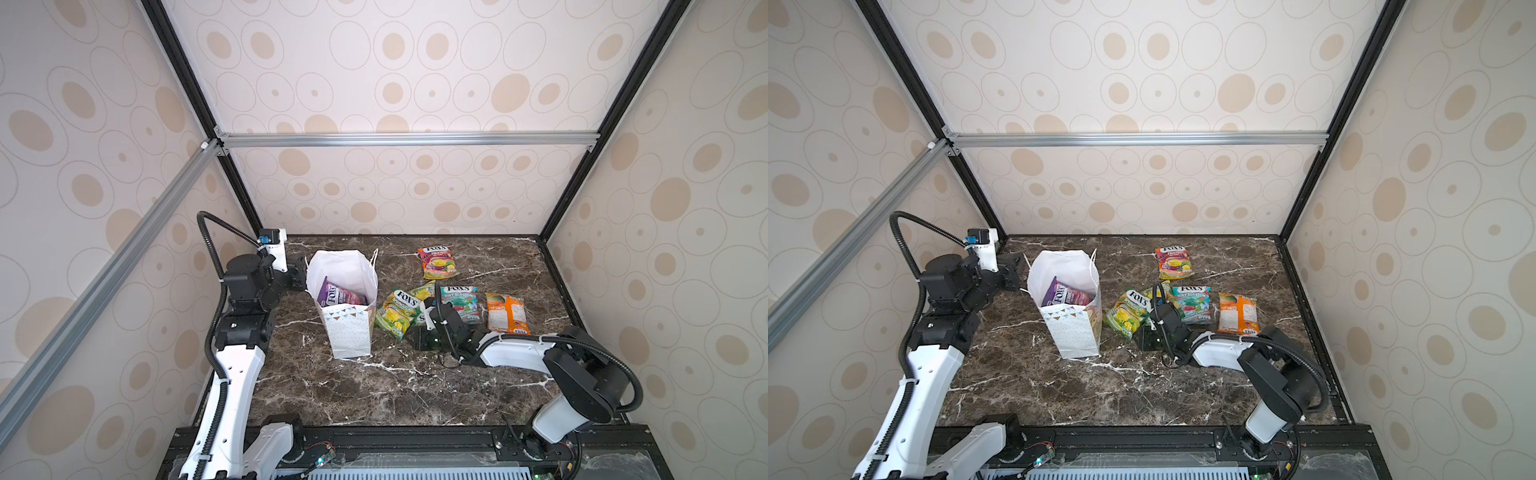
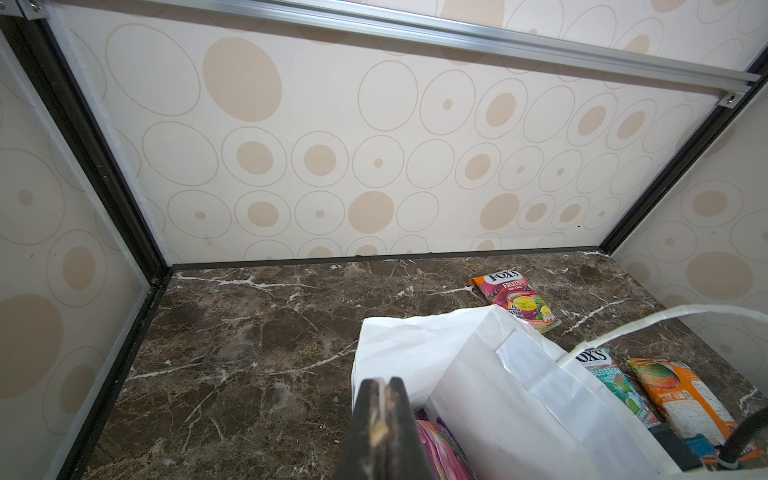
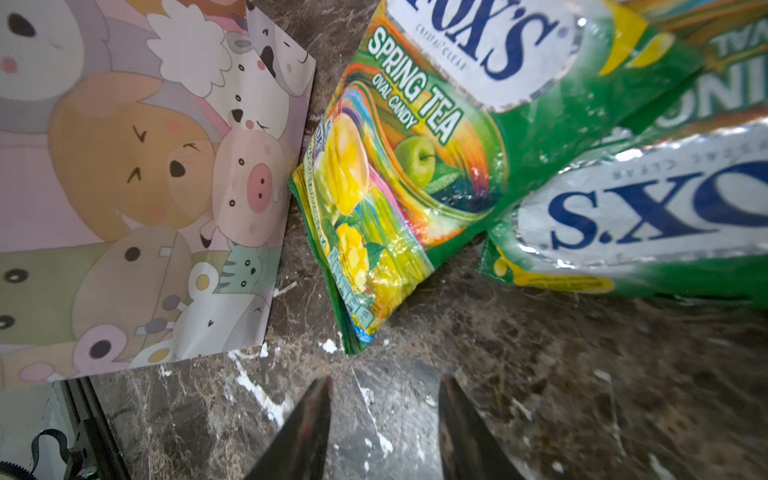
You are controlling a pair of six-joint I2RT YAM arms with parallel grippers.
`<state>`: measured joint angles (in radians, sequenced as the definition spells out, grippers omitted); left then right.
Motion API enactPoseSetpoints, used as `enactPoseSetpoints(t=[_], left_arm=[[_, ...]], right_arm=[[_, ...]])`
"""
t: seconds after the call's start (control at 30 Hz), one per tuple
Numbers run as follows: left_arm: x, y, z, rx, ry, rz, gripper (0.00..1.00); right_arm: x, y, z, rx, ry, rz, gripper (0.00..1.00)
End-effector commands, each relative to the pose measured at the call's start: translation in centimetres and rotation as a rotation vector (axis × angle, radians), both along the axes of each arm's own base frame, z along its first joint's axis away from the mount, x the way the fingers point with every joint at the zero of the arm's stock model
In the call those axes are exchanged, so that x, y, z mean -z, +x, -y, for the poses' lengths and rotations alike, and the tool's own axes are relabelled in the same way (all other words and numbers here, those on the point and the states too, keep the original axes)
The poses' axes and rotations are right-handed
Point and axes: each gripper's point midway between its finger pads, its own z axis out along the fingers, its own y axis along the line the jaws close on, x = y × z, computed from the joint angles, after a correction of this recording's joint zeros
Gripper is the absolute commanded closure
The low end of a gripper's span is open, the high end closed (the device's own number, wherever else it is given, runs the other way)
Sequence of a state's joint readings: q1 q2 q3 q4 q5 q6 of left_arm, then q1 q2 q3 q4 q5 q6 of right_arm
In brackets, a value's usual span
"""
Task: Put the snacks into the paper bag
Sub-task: 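Lower the open right gripper onto the green Spring Tea packet, then close the right gripper on the Spring Tea packet edge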
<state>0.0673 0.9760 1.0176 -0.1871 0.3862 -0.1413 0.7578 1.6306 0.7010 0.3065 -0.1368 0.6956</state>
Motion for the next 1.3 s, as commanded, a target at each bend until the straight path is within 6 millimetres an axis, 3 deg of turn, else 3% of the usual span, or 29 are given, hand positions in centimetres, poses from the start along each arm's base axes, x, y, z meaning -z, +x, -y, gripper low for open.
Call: enactPoseSetpoints(t=[0.0, 0.53, 0.87, 1.27], left_arm=[[-1.7, -0.3, -0.2, -0.005, 0.006, 0.055, 1.0], [-1.9, -0.4, -0.2, -0.006, 0.009, 0.062, 1.0], [-1.8, -0.4, -0.2, -0.007, 0.014, 0.058, 1.0], [-2.1, -0.6, -0.3, -0.013, 0.014, 0.073, 1.0]], right_arm=[[-0.8, 0.9, -1.0, 0.017, 0.087, 0.013, 0.53], [1.1, 1.5, -1.7, 0.034, 0.106, -0.062, 0.49], [1.7, 1.9, -3.3, 0.016, 0.172, -0.093, 0.48], [2.5, 2.5, -3.4, 0.036, 0.14, -0.111, 0.51]])
